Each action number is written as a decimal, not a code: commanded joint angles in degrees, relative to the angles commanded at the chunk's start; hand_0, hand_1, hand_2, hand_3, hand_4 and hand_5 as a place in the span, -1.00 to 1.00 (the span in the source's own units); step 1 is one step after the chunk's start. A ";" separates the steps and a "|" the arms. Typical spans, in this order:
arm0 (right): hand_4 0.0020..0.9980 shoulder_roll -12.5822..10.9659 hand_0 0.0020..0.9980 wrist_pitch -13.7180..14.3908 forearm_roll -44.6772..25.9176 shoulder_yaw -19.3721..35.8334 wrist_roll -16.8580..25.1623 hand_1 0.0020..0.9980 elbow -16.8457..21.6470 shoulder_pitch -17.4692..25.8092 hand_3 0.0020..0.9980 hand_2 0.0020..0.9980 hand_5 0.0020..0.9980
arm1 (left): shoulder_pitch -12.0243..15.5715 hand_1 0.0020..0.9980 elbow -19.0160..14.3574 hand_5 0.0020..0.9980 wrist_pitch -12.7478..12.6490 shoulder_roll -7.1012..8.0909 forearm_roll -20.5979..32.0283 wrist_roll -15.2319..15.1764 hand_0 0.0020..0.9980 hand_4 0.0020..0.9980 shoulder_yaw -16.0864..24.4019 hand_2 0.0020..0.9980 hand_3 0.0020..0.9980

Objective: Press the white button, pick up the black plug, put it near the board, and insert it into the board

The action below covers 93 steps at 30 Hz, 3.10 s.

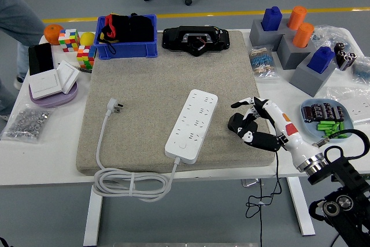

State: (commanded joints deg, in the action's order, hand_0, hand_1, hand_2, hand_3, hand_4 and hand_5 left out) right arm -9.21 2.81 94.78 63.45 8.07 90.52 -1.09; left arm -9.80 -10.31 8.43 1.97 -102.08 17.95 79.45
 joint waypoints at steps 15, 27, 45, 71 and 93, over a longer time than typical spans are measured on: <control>-0.38 -1.16 -1.00 -8.47 5.64 -9.92 -14.41 -1.00 0.01 -6.44 0.23 -0.85 -1.00 | 0.10 0.28 0.00 -0.61 0.08 0.12 0.28 0.05 0.38 0.12 -0.16 0.23 0.28; -0.41 0.31 -1.00 -7.94 7.18 -16.19 -17.46 -1.00 -2.27 -12.38 0.24 -0.85 -1.00 | 0.23 0.28 0.00 -0.61 0.09 0.33 0.25 0.11 0.38 0.12 -0.03 0.23 0.28; -0.41 2.27 -1.00 -2.61 8.10 -20.94 -12.15 -1.00 -8.88 -18.19 0.22 -0.85 -1.00 | 0.36 0.28 0.00 -0.60 0.23 0.51 -0.03 0.20 0.38 0.12 -0.10 0.23 0.28; -0.45 2.39 -1.00 0.47 16.05 -26.96 -8.19 -1.00 -18.84 -23.19 0.20 -0.84 -1.00 | 0.28 0.28 0.00 -0.60 0.54 0.74 -0.90 0.26 0.38 0.12 -0.09 0.23 0.28; -0.49 1.27 -1.00 0.16 16.84 -26.51 -7.37 -1.00 -20.00 -23.25 0.18 -0.84 -1.00 | 0.37 0.28 0.00 -0.60 0.55 0.64 -1.02 0.25 0.38 0.12 -0.10 0.23 0.28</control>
State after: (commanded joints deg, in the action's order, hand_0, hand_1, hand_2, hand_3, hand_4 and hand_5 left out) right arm -7.94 2.97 111.62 36.94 0.69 70.52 -24.34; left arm -9.43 -10.31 8.98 2.61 -103.09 18.19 79.35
